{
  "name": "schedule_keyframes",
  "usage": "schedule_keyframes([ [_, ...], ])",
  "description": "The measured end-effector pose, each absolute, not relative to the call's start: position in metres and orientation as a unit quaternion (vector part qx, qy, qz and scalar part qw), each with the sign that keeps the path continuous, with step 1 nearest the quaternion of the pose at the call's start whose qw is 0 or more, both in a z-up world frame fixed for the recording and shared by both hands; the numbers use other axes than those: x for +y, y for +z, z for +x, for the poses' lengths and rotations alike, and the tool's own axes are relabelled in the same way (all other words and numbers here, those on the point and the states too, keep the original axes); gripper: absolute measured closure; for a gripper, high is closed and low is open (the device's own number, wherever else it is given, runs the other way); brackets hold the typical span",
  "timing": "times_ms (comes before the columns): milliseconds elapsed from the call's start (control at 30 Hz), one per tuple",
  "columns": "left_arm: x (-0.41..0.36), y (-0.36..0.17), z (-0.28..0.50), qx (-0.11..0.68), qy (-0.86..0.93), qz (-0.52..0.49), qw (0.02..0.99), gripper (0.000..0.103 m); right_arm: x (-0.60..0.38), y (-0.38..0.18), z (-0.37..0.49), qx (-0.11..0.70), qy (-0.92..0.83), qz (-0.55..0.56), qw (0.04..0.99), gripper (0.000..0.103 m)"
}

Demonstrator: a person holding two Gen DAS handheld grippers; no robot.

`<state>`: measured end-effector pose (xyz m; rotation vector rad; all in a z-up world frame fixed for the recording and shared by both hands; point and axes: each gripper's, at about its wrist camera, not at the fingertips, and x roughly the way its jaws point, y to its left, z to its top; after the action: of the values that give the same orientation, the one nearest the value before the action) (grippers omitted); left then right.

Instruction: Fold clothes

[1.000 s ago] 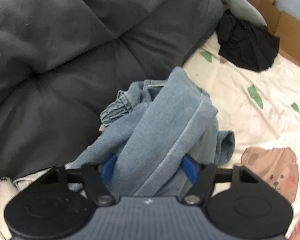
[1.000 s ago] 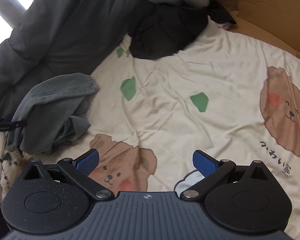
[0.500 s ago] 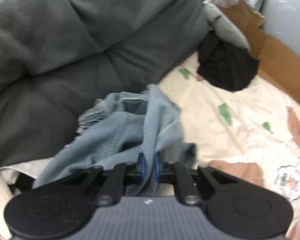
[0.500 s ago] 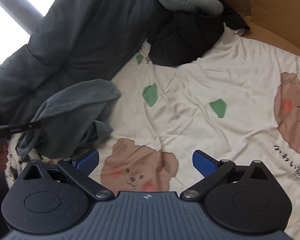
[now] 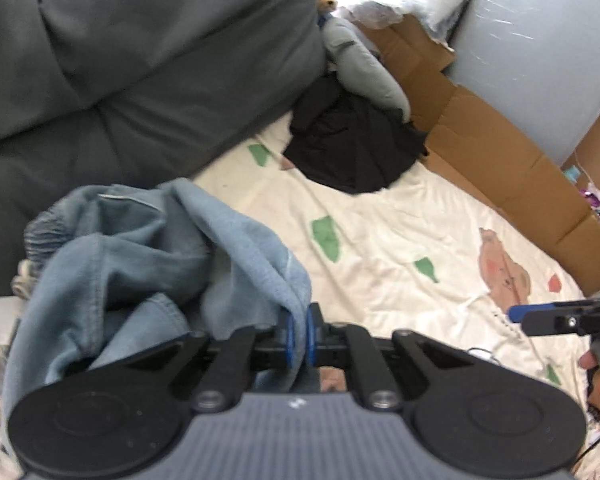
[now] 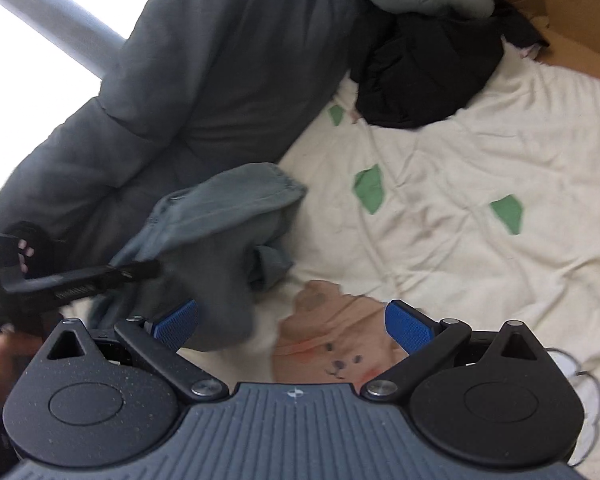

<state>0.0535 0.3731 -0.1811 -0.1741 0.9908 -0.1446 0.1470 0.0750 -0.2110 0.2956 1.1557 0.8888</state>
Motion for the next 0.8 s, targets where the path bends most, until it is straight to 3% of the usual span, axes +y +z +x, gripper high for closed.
schedule_keyframes([
  [533,0.314,-0.200,0.029,0.486,-0.138,-0.121,0.854,0.097,0.110,-0.224,0.137,0.559,0.444,0.180,0.676,0.001],
  [800,0.295,-0.202,0.014,0.487,-0.176,-0.130,0.846,0.097,0.118,-0.239,0.132,0.588,0.438,0.181,0.655,0.017],
])
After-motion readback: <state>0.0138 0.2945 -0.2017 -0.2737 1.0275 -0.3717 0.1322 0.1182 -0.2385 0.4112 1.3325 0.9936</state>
